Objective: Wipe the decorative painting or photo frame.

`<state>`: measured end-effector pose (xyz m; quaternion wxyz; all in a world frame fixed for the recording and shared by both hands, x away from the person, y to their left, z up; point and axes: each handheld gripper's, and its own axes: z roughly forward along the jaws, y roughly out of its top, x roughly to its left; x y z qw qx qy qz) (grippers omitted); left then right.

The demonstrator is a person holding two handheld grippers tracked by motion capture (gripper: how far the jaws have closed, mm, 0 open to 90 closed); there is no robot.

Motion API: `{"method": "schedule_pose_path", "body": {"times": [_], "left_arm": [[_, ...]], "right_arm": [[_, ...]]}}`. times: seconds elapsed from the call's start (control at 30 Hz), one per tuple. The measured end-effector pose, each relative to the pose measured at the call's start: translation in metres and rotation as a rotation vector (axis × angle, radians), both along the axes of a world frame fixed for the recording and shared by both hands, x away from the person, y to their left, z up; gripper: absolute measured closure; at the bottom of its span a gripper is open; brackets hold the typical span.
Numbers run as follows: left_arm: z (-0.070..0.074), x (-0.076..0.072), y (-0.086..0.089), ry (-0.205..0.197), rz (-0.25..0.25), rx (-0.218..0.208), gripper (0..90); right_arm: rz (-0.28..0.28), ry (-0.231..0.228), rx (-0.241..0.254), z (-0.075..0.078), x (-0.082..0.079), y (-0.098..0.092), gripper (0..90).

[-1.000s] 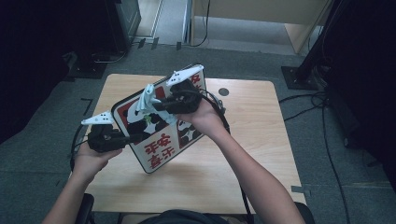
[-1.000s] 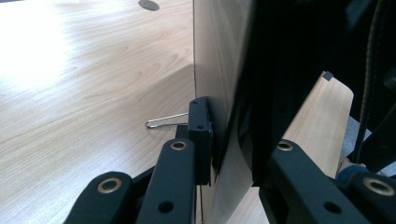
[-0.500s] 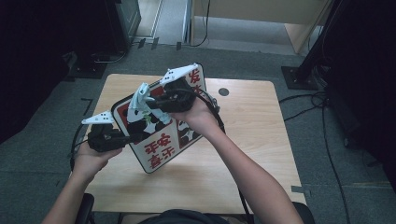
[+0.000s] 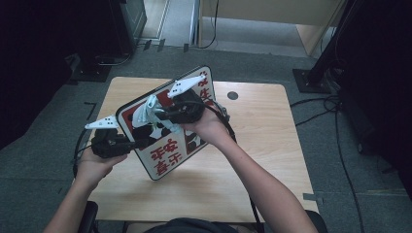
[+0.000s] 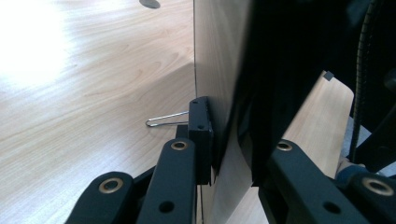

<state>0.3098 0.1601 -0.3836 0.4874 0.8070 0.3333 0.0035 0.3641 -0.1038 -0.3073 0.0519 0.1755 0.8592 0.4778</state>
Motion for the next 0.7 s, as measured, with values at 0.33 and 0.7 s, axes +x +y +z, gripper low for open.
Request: {"method": "schedule_pose_path", "body": {"times": [0.33, 0.7], "left_arm": [[0.0, 0.0, 0.0, 0.001, 0.002, -0.002, 79.6], [-0.001, 0.0, 0.0, -0.002, -0.002, -0.002, 79.5]], "right_arm": [[-0.004, 0.011, 0.025, -0.019, -0.006, -0.003, 80.2], [0.002, 0.031, 0.021, -0.041, -0.01, -0.007, 80.3]]}}
